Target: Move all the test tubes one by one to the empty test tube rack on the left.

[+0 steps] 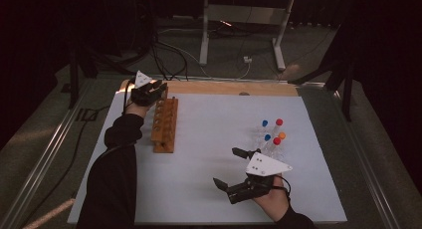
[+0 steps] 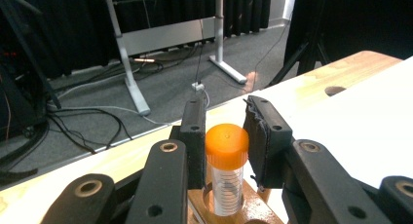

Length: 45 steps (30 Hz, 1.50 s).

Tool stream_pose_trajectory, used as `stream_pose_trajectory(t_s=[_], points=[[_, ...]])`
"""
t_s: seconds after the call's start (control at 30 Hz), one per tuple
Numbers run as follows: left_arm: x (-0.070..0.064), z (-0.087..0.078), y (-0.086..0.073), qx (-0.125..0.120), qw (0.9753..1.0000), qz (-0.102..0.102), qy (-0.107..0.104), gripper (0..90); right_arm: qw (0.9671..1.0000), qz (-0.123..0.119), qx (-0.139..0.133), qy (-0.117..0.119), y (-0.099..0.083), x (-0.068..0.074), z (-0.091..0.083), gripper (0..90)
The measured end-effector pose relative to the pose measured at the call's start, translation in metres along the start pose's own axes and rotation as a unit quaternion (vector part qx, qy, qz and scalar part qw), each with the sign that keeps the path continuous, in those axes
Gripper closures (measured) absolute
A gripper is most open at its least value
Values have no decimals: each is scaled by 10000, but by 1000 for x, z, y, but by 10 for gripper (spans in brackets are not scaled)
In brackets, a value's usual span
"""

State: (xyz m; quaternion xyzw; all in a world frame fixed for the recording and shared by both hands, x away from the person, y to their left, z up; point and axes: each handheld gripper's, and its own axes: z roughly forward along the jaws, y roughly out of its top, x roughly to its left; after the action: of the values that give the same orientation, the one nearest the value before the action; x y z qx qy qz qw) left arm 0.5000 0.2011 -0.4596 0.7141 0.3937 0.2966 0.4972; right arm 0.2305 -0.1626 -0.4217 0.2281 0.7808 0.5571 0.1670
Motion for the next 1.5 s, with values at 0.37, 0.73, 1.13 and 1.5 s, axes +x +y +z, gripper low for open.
stream_pose_trajectory(t_s=[0.37,0.73,1.13,1.5], points=[[-1,0,0,77,9999,109,4,601,10000,83,-22,40,1,-1,-1,0],[-9,-34,34,-247,9976,-239,-600,244,9995,56,-291,122,7,-7,-10,69],[-28,-74,42,-249,9900,-393,-1332,43,9991,301,-260,-172,14,-21,-25,0],[-44,-111,27,-247,9846,-429,-1679,28,9954,-56,-307,-911,18,-50,-55,0]])
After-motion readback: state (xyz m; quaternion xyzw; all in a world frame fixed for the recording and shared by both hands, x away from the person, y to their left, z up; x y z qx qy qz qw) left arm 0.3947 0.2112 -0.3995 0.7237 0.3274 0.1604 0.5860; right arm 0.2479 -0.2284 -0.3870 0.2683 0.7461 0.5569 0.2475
